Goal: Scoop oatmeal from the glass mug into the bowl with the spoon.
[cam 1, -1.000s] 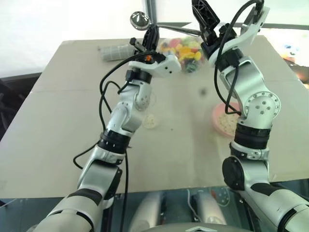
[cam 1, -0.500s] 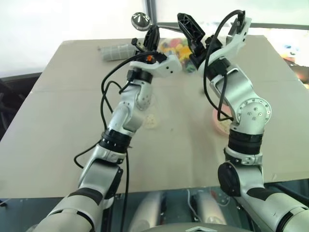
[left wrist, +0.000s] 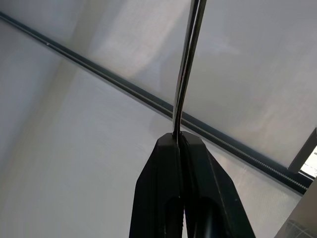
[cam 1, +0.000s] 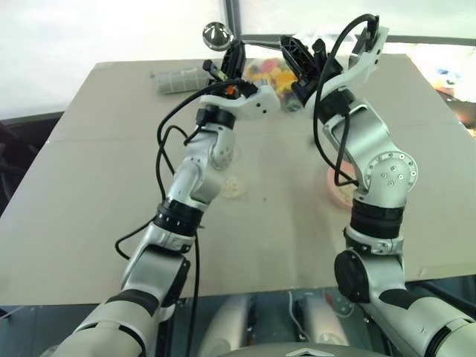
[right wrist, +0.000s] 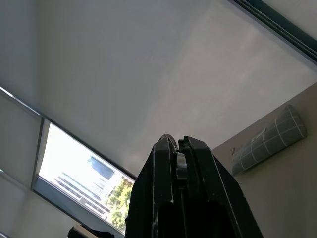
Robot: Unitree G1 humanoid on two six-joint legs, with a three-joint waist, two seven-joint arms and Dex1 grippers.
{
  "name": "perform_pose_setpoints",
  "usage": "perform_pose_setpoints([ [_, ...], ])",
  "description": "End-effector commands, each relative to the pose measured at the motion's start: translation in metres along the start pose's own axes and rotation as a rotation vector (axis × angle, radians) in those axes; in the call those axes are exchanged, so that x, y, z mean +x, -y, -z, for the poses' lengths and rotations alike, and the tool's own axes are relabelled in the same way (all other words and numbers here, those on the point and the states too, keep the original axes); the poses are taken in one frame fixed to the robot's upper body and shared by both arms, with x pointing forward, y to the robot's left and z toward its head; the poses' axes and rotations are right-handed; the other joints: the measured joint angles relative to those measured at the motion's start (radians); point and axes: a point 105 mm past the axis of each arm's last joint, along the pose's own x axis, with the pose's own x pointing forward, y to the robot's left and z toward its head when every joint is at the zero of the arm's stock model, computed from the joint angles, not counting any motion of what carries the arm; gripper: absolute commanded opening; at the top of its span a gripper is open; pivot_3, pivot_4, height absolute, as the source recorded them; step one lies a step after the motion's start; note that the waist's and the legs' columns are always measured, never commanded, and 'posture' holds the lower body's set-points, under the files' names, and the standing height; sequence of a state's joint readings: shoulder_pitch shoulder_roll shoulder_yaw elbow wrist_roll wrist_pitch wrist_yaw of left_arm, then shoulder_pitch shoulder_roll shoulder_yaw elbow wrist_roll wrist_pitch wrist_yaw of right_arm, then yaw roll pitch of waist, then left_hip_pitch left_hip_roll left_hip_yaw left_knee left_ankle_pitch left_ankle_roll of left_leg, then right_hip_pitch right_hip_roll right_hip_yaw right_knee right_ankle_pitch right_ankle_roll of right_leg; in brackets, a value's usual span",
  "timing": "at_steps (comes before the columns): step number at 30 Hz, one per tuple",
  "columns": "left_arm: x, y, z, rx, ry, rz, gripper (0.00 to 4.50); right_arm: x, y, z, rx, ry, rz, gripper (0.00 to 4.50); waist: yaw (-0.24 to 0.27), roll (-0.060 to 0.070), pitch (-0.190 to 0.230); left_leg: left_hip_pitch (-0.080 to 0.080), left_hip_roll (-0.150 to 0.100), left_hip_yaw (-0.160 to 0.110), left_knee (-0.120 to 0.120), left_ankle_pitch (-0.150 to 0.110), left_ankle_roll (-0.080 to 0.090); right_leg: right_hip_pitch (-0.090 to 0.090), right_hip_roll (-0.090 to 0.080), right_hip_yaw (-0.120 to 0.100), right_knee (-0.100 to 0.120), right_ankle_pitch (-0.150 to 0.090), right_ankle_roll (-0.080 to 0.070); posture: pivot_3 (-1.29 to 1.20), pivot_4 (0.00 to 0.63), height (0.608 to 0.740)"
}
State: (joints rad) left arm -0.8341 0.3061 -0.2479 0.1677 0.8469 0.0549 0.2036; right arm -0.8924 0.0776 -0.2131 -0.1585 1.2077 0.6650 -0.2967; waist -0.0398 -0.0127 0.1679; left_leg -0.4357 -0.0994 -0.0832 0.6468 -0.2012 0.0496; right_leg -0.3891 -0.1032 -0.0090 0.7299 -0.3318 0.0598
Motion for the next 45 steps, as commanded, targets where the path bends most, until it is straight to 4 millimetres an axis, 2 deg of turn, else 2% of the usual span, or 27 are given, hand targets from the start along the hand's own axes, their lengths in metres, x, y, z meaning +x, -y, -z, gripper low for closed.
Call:
perform_pose_setpoints([
  [1, 0.0, -0.008, -0.013, -0.053, 0.042, -0.028, 0.0, 0.003, -0.011, -0.009, -0.011, 0.043, -0.031, 0.01, 0.0, 0.0, 0.0, 0.0, 0.0, 0.0, 0.0, 0.0, 0.0, 0.0, 0.0, 0.0, 0.0, 0.0, 0.0, 0.0, 0.15, 0.718],
  [13, -0.01, -0.003, -0.022, -0.134, 0.077, 0.025, 0.0, 0.006, 0.003, -0.038, -0.056, 0.132, 0.02, 0.01, 0.0, 0.0, 0.0, -0.001, 0.0, 0.0, 0.0, 0.0, 0.0, -0.001, 0.0, 0.0, 0.0, 0.0, 0.0, 0.0, 0.15, 0.718],
  [21, -0.011, -0.004, -0.023, -0.176, 0.075, 0.019, 0.0, 0.008, 0.002, -0.041, -0.061, 0.141, 0.015, 0.01, 0.0, 0.0, 0.0, -0.001, 0.0, 0.0, 0.0, 0.0, 0.0, -0.001, 0.0, 0.0, 0.0, 0.0, 0.0, 0.0, 0.15, 0.718],
  [22, -0.011, -0.004, -0.022, -0.177, 0.072, 0.019, 0.66, 0.008, 0.002, -0.04, -0.061, 0.138, 0.014, 0.0, 0.0, 0.0, 0.0, -0.001, 0.0, 0.0, 0.0, 0.0, 0.0, -0.001, 0.0, 0.0, 0.0, 0.0, 0.0, 0.0, 0.15, 0.718],
  [23, -0.011, -0.004, -0.022, -0.177, 0.072, 0.021, 0.87, 0.008, 0.002, -0.04, -0.06, 0.136, 0.011, 0.0, 0.0, 0.0, 0.0, -0.001, 0.0, 0.0, 0.0, 0.0, 0.0, -0.001, 0.0, 0.0, 0.0, 0.0, 0.0, 0.0, 0.15, 0.718],
  [24, -0.012, -0.005, -0.024, -0.181, 0.084, 0.013, 1.35, 0.008, 0.001, -0.039, -0.06, 0.135, 0.01, 0.0, 0.001, 0.0, 0.0, -0.001, 0.0, 0.0, 0.0, 0.0, 0.0, -0.001, 0.0, 0.0, 0.0, 0.0, 0.0, 0.0, 0.15, 0.718],
  [25, -0.013, -0.007, -0.025, -0.183, 0.094, 0.003, 1.79, 0.008, 0.001, -0.039, -0.061, 0.135, 0.008, 0.0, 0.001, 0.0, 0.0, -0.001, 0.0, 0.0, 0.0, 0.0, 0.0, -0.001, 0.0, 0.0, 0.0, 0.0, 0.0, 0.0, 0.15, 0.718],
  [32, -0.022, -0.026, -0.034, -0.231, 0.16, -0.06, 1.79, 0.009, -0.001, -0.047, -0.065, 0.154, -0.001, 0.0, -0.001, 0.0, 0.0, -0.001, 0.0, 0.0, 0.0, 0.0, 0.0, -0.001, 0.0, 0.001, 0.0, 0.0, 0.0, 0.0, 0.15, 0.718],
  [35, -0.031, -0.036, -0.033, -0.29, 0.175, -0.059, 1.79, 0.008, 0.0, -0.055, -0.073, 0.175, 0.001, 0.0, -0.001, 0.0, 0.0, -0.001, 0.0, 0.001, 0.0, 0.0, 0.0, -0.001, 0.0, 0.001, 0.0, 0.0, 0.0, 0.0, 0.15, 0.718],
  [39, -0.047, -0.049, -0.045, -0.409, 0.294, -0.032, 1.79, 0.002, 0.009, -0.069, -0.099, 0.196, 0.027, 0.0, 0.001, 0.0, 0.0, -0.001, 0.0, 0.001, 0.0, 0.0, 0.0, -0.001, 0.0, 0.001, 0.0, 0.0, 0.0, 0.0, 0.15, 0.718],
  [42, -0.053, -0.065, -0.044, -0.484, 0.307, -0.038, 1.79, -0.004, 0.02, -0.083, -0.129, 0.215, 0.059, 0.0, 0.002, 0.0, 0.0, -0.001, 0.0, 0.001, 0.001, 0.0, 0.0, -0.001, -0.001, 0.001, 0.0, 0.0, 0.0, 0.0, 0.15, 0.718],
  [45, -0.064, -0.076, -0.029, -0.527, 0.231, -0.033, 1.79, -0.01, 0.03, -0.096, -0.164, 0.233, 0.091, 0.0, -0.001, 0.0, 0.0, -0.001, 0.0, 0.001, 0.001, 0.0, 0.0, -0.001, -0.001, 0.001, 0.0, 0.0, 0.0, 0.0, 0.15, 0.718],
])
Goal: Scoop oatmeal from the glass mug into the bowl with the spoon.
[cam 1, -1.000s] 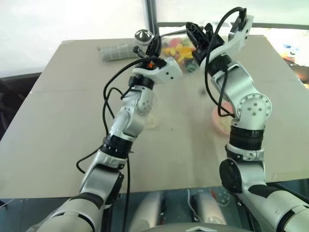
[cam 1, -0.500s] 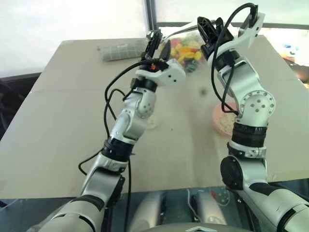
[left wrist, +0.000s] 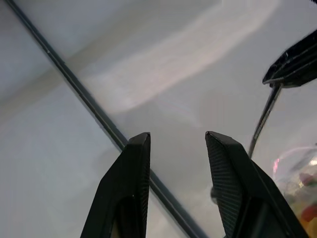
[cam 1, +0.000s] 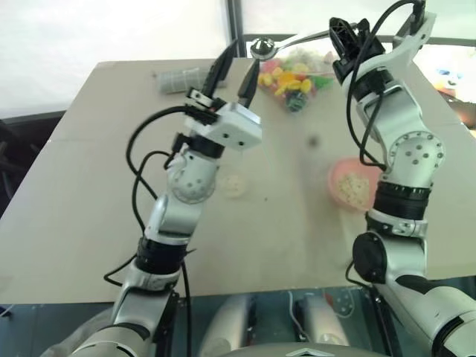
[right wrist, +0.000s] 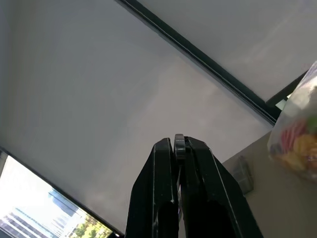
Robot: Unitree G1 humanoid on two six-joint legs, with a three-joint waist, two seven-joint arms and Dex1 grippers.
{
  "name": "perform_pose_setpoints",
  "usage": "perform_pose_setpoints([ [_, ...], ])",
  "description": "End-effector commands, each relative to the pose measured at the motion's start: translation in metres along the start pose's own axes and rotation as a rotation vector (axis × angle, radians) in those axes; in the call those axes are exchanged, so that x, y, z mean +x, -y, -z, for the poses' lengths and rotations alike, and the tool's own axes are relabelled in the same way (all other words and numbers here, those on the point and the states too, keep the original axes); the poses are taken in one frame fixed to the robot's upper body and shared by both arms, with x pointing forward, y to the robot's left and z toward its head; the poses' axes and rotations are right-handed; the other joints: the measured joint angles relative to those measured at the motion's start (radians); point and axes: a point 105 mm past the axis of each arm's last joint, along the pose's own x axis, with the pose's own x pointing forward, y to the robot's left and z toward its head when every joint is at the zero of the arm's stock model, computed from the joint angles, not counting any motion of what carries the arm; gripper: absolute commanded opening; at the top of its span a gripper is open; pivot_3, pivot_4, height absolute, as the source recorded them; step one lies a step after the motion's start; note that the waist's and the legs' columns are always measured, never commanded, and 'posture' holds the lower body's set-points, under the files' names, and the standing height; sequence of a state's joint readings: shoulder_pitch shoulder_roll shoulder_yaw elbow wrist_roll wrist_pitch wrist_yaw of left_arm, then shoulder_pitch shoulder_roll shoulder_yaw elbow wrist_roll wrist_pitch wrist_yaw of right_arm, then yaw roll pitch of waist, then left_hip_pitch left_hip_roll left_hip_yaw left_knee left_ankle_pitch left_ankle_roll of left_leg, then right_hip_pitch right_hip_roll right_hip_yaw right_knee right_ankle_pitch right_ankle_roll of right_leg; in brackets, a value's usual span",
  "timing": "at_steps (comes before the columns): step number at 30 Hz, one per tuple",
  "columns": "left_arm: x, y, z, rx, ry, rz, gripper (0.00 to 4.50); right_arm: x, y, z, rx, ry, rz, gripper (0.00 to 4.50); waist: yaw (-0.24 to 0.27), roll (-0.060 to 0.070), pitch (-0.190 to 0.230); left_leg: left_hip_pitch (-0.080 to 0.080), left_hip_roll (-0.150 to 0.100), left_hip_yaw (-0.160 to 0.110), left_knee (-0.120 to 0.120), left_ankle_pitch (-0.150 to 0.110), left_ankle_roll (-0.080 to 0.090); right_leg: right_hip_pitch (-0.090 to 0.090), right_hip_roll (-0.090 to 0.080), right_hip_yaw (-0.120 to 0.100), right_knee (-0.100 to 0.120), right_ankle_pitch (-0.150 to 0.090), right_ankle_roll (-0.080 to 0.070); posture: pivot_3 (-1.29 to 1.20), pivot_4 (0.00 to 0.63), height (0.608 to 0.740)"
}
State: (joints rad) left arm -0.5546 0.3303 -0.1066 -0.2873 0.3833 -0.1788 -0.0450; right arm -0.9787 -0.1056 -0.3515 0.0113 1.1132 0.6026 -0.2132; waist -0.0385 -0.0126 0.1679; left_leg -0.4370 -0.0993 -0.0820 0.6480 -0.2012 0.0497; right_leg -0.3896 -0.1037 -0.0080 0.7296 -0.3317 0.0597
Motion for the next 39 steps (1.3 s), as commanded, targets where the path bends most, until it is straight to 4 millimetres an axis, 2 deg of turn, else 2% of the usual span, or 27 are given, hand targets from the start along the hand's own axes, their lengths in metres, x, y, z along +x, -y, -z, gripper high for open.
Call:
perform_pose_setpoints([
  [1, -0.015, -0.032, -0.001, -0.041, -0.067, -0.069, 1.79, -0.003, -0.004, -0.026, -0.048, 0.063, -0.032, 0.0, -0.003, 0.0, 0.0, 0.0, 0.0, 0.0, 0.0, 0.0, 0.0, 0.0, 0.0, 0.0, 0.0, 0.0, 0.0, 0.0, 0.15, 0.718],
  [7, -0.058, -0.056, 0.025, -0.165, -0.364, -0.246, 1.79, -0.006, 0.006, -0.034, -0.077, 0.068, -0.012, 0.0, -0.005, 0.0, 0.0, 0.0, 0.002, 0.0, 0.0, 0.0, 0.0, 0.0, 0.002, 0.0, 0.0, 0.0, 0.0, 0.0, 0.15, 0.718],
  [15, -0.104, -0.057, 0.018, -0.274, -0.571, -0.306, 1.79, -0.005, 0.013, -0.032, -0.096, 0.051, -0.009, 0.0, 0.0, 0.0, 0.0, 0.001, 0.002, 0.0, 0.001, -0.001, 0.001, 0.002, 0.002, 0.0, 0.0, 0.0, 0.0, 0.0, 0.15, 0.718],
  [19, -0.144, -0.038, 0.017, -0.367, -0.708, -0.238, 1.79, -0.005, 0.017, -0.032, -0.106, 0.049, -0.003, 0.0, -0.002, 0.0, 0.0, 0.002, 0.002, 0.001, 0.0, -0.001, 0.001, 0.003, 0.002, 0.0, -0.001, 0.0, 0.0, 0.0, 0.15, 0.718],
  [20, -0.154, -0.028, 0.021, -0.418, -0.754, -0.21, 1.79, -0.006, 0.018, -0.033, -0.108, 0.051, -0.002, 0.0, 0.0, 0.0, 0.0, 0.003, 0.002, 0.001, 0.0, -0.001, 0.002, 0.003, 0.002, 0.001, -0.001, 0.0, 0.0, 0.0, 0.15, 0.718],
  [23, -0.171, -0.005, 0.031, -0.511, -0.822, -0.144, 1.79, -0.008, 0.02, -0.033, -0.116, 0.058, 0.005, 0.0, 0.009, 0.001, 0.0, 0.003, 0.002, 0.0, -0.001, -0.003, 0.005, 0.003, 0.002, 0.0, -0.001, 0.0, -0.001, 0.0, 0.15, 0.718],
  [26, -0.18, 0.009, 0.044, -0.551, -0.861, -0.107, 1.79, -0.013, 0.02, -0.033, -0.124, 0.061, 0.011, 0.0, 0.019, 0.001, 0.0, 0.004, 0.003, 0.0, 0.0, -0.003, 0.005, 0.004, 0.002, -0.001, -0.001, 0.001, -0.002, 0.0, 0.15, 0.718],
  [29, -0.174, 0.02, 0.056, -0.586, -0.841, -0.056, 1.79, -0.024, 0.024, -0.031, -0.147, 0.035, 0.021, 0.0, 0.028, 0.001, 0.0, 0.004, 0.003, 0.0, 0.0, -0.002, 0.006, 0.004, 0.002, -0.001, -0.002, 0.001, -0.002, 0.0, 0.15, 0.718],
  [35, -0.179, 0.024, 0.074, -0.582, -0.853, -0.035, 1.79, -0.049, 0.04, -0.031, -0.223, -0.027, 0.075, 0.0, 0.026, 0.001, 0.0, 0.003, 0.002, 0.0, -0.001, -0.002, 0.006, 0.005, 0.001, -0.001, -0.005, 0.001, -0.002, 0.0, 0.15, 0.718],
  [39, -0.181, 0.032, 0.076, -0.605, -0.842, -0.002, 1.79, -0.051, 0.042, -0.04, -0.221, 0.008, 0.094, 0.0, 0.021, 0.001, 0.0, 0.003, 0.003, 0.0, -0.003, -0.002, 0.006, 0.005, 0.001, -0.001, -0.006, 0.001, -0.002, 0.0, 0.15, 0.718],
])
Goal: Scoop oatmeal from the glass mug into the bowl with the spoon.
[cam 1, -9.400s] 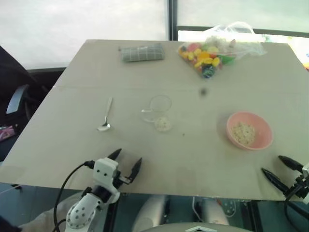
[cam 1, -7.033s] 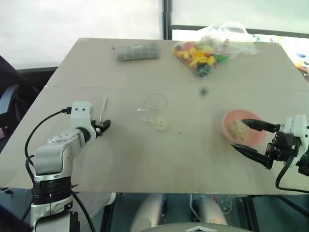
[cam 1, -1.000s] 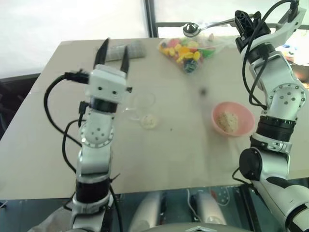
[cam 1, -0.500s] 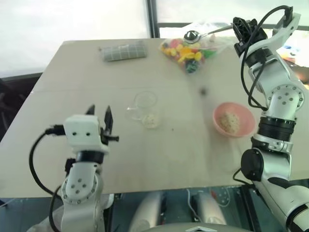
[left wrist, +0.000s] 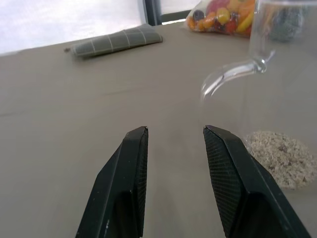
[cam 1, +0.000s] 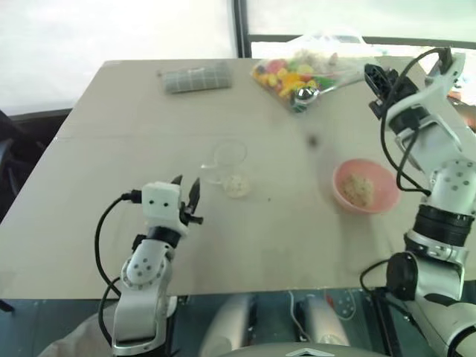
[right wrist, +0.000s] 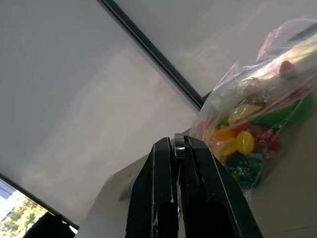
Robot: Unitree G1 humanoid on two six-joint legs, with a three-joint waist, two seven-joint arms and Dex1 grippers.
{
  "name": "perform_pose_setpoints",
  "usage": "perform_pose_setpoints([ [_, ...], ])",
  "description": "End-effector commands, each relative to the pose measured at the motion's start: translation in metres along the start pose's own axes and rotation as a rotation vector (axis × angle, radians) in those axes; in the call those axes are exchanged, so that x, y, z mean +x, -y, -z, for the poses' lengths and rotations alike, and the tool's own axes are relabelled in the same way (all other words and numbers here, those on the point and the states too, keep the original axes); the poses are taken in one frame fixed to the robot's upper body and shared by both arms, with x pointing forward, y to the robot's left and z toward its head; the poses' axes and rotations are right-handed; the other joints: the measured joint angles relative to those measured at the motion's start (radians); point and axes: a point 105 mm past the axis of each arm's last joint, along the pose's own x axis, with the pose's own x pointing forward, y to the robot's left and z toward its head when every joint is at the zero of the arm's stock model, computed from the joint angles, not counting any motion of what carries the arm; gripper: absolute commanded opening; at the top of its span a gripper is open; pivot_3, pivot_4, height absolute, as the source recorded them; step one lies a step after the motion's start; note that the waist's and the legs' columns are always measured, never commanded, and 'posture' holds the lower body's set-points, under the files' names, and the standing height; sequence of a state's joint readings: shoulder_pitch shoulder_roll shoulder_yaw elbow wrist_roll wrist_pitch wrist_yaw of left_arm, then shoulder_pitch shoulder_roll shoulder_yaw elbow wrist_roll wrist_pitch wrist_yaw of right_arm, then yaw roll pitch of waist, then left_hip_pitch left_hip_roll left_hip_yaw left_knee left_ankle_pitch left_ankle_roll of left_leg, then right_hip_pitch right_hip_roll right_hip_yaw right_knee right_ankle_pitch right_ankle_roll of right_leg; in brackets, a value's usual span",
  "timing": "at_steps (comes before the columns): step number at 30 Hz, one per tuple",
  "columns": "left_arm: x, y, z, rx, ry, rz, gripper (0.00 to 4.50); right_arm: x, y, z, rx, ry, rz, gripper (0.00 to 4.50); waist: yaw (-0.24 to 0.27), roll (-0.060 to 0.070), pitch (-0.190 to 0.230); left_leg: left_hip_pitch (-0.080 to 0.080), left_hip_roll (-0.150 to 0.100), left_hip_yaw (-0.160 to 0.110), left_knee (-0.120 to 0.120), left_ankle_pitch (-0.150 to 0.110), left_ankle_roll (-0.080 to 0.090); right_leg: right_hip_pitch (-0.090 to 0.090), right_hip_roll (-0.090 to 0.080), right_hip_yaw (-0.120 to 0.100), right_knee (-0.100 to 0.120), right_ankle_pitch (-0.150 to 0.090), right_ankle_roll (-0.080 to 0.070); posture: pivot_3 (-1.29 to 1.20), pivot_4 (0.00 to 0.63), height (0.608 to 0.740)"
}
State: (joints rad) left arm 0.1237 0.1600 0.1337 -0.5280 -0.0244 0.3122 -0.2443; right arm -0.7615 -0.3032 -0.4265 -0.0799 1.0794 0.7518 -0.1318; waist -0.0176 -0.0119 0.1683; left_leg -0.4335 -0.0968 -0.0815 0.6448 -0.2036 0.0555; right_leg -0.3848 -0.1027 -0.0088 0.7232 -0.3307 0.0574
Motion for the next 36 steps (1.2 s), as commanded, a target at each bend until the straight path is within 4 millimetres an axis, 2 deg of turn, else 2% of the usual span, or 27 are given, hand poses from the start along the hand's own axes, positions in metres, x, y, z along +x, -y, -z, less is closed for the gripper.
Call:
perform_pose_setpoints([
  [1, 0.001, 0.002, -0.006, -0.003, 0.047, 0.014, 1.79, -0.004, -0.02, -0.02, -0.009, 0.079, -0.061, 0.0, 0.001, 0.0, 0.0, 0.0, 0.001, 0.0, 0.0, 0.0, 0.0, 0.0, 0.0, 0.0, 0.0, 0.0, 0.0, 0.0, 0.15, 0.718],
  [9, 0.018, 0.001, -0.003, 0.022, 0.074, 0.026, 1.79, -0.014, -0.012, -0.008, -0.016, 0.04, -0.036, 0.0, 0.005, 0.0, 0.0, 0.0, 0.001, -0.001, 0.0, 0.0, 0.0, 0.001, 0.0, -0.001, -0.001, 0.0, 0.0, 0.0, 0.15, 0.718],
  [24, 0.044, 0.009, -0.011, 0.04, 0.133, 0.113, 1.79, -0.026, 0.002, 0.01, -0.013, -0.007, 0.023, 0.0, 0.004, 0.0, 0.0, 0.0, 0.001, -0.002, -0.004, 0.0, 0.0, 0.003, 0.0, -0.002, -0.009, 0.001, 0.001, 0.0, 0.15, 0.718],
  [25, 0.045, 0.009, -0.011, 0.036, 0.137, 0.112, 1.41, -0.026, 0.002, 0.01, -0.014, -0.008, 0.024, 0.0, 0.004, 0.0, 0.0, 0.0, 0.001, -0.002, -0.004, 0.0, 0.0, 0.003, 0.0, -0.002, -0.009, 0.001, 0.001, 0.0, 0.15, 0.718],
  [27, 0.046, 0.008, -0.012, 0.032, 0.144, 0.105, 1.06, -0.026, 0.002, 0.011, -0.018, -0.01, 0.025, 0.0, 0.004, 0.0, 0.0, 0.0, 0.001, -0.002, -0.004, 0.0, 0.0, 0.003, 0.0, -0.002, -0.009, 0.001, 0.001, 0.0, 0.15, 0.718],
  [28, 0.046, 0.007, -0.012, 0.029, 0.144, 0.101, 0.62, -0.026, 0.002, 0.011, -0.018, -0.011, 0.026, 0.0, 0.004, 0.0, 0.0, 0.0, 0.001, -0.002, -0.004, 0.0, 0.0, 0.003, 0.0, -0.002, -0.009, 0.001, 0.001, 0.0, 0.15, 0.718],
  [30, 0.047, 0.006, -0.012, 0.024, 0.145, 0.095, 0.07, -0.026, 0.002, 0.011, -0.02, -0.012, 0.026, 0.0, 0.004, 0.0, 0.0, 0.001, 0.001, -0.002, -0.004, 0.0, 0.0, 0.004, 0.0, -0.002, -0.009, 0.001, 0.001, 0.0, 0.15, 0.718],
  [36, 0.054, 0.008, -0.012, 0.009, 0.133, 0.083, 0.07, -0.025, -0.008, 0.009, -0.044, -0.031, -0.016, 0.0, 0.003, 0.0, 0.0, 0.002, 0.001, -0.002, -0.004, 0.0, 0.0, 0.004, 0.001, -0.002, -0.009, 0.001, 0.001, 0.0, 0.15, 0.718],
])
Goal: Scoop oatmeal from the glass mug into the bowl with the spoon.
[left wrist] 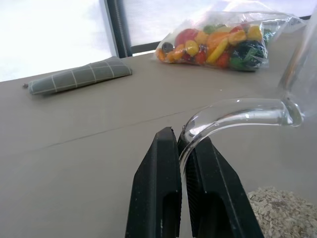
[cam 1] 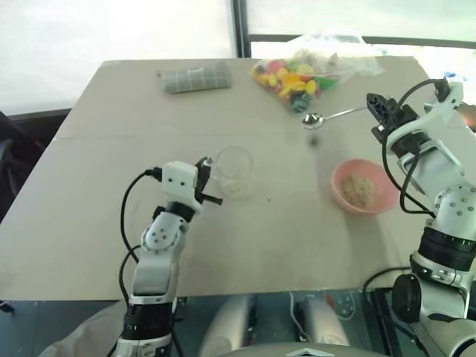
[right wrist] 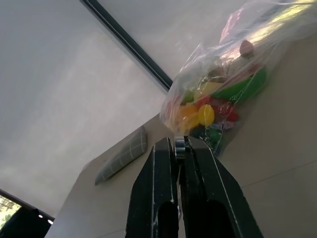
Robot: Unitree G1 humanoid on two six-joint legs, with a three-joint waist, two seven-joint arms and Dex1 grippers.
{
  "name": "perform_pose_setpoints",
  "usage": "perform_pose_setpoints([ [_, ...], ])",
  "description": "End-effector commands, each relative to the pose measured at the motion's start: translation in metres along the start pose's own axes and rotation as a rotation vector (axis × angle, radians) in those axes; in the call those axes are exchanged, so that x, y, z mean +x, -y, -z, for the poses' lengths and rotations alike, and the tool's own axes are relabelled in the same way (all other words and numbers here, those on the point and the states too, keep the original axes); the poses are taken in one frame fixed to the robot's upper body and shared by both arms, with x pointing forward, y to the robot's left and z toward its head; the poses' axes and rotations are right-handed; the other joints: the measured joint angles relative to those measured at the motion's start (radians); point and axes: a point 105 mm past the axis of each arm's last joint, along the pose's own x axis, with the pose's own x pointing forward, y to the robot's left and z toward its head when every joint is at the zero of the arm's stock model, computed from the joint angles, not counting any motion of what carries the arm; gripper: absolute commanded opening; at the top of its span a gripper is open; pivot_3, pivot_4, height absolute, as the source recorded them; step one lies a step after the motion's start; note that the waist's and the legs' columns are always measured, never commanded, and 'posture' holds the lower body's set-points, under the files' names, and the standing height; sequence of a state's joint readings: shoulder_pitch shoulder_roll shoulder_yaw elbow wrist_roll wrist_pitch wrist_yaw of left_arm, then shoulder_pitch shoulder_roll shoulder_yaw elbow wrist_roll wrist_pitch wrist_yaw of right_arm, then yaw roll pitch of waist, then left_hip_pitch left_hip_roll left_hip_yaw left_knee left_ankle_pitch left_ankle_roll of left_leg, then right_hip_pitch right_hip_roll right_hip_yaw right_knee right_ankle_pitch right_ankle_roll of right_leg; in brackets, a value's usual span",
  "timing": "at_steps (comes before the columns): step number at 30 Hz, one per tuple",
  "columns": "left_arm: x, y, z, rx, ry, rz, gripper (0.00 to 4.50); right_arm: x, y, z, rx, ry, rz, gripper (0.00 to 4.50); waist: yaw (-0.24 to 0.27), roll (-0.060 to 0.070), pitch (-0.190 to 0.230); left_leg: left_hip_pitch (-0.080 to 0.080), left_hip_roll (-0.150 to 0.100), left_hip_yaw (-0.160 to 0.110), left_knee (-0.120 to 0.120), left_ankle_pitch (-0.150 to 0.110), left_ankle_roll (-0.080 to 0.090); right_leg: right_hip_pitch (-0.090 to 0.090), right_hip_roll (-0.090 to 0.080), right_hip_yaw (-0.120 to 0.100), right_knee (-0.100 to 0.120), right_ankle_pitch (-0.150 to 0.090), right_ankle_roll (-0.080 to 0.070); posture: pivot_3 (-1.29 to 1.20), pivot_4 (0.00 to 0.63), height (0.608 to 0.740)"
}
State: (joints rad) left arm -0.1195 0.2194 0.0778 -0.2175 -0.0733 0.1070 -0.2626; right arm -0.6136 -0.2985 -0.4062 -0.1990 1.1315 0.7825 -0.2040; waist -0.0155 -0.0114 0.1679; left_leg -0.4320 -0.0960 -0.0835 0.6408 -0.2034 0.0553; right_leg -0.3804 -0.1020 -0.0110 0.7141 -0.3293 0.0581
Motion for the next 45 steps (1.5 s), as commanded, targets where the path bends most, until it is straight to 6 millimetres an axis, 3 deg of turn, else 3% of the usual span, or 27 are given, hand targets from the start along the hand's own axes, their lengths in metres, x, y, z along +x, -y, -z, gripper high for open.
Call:
perform_pose_setpoints([
  [1, 0.006, -0.003, 0.0, -0.003, -0.007, -0.027, 0.07, -0.004, -0.024, -0.016, -0.04, 0.035, -0.095, 0.0, 0.001, 0.0, 0.0, 0.0, 0.0, 0.0, 0.0, 0.0, 0.0, 0.0, 0.0, 0.0, 0.0, 0.0, 0.0, 0.0, 0.15, 0.718],
  [4, 0.017, 0.0, -0.005, -0.018, 0.0, -0.025, 0.07, -0.004, -0.038, -0.023, -0.05, 0.024, -0.155, 0.0, 0.002, 0.0, 0.0, 0.0, 0.0, 0.0, 0.0, 0.0, 0.0, 0.0, 0.0, 0.0, 0.0, 0.001, 0.001, 0.0, 0.15, 0.718],
  [10, 0.058, 0.005, -0.023, 0.009, 0.051, 0.013, 0.07, -0.012, -0.093, -0.037, -0.073, -0.003, -0.404, 0.0, 0.001, 0.0, 0.0, -0.001, 0.0, 0.0, 0.001, 0.0, 0.0, 0.0, 0.001, -0.001, 0.0, 0.001, 0.001, 0.0, 0.15, 0.718],
  [14, 0.087, 0.014, -0.028, 0.019, 0.064, 0.078, 0.07, -0.019, -0.121, -0.026, -0.189, -0.076, -0.544, 0.0, 0.003, -0.001, 0.001, -0.002, 0.0, 0.0, 0.001, 0.001, -0.001, 0.0, 0.0, -0.001, -0.001, 0.001, 0.001, 0.0, 0.15, 0.718],
  [23, 0.107, 0.042, -0.037, 0.008, 0.12, 0.235, 0.07, -0.013, -0.115, 0.006, -0.428, -0.184, -0.551, 0.0, 0.0, -0.004, 0.002, -0.004, -0.001, -0.001, 0.001, 0.002, -0.002, 0.0, -0.001, -0.002, -0.004, 0.001, 0.001, 0.0, 0.15, 0.718],
  [29, 0.109, 0.045, -0.04, 0.013, 0.13, 0.262, 0.07, -0.009, -0.101, 0.021, -0.617, -0.235, -0.533, 0.0, 0.001, -0.005, 0.003, -0.004, -0.001, -0.001, 0.002, 0.002, -0.002, 0.0, -0.001, -0.002, -0.004, 0.001, 0.002, 0.0, 0.15, 0.718],
  [33, 0.11, 0.051, -0.044, 0.024, 0.141, 0.3, 0.07, -0.007, -0.097, 0.042, -0.788, -0.289, -0.563, 0.0, 0.0, -0.005, 0.003, -0.004, -0.001, -0.001, 0.002, 0.002, -0.003, -0.001, -0.001, -0.002, -0.004, 0.001, 0.002, 0.0, 0.15, 0.718],
  [39, 0.117, 0.054, -0.051, -0.055, 0.145, 0.269, 0.07, -0.003, -0.089, 0.075, -0.88, -0.37, -0.578, 0.0, 0.002, -0.005, 0.003, -0.005, -0.001, -0.002, 0.003, 0.002, -0.003, -0.001, -0.001, -0.003, -0.003, 0.001, 0.002, 0.0, 0.15, 0.718],
  [45, 0.113, 0.064, -0.047, -0.048, 0.136, 0.295, 0.07, 0.0, -0.083, 0.084, -0.949, -0.377, -0.591, 0.0, 0.001, -0.007, 0.004, -0.006, -0.002, -0.003, 0.006, 0.002, -0.003, -0.001, -0.002, -0.003, -0.003, 0.002, 0.003, 0.0, 0.15, 0.718],
])
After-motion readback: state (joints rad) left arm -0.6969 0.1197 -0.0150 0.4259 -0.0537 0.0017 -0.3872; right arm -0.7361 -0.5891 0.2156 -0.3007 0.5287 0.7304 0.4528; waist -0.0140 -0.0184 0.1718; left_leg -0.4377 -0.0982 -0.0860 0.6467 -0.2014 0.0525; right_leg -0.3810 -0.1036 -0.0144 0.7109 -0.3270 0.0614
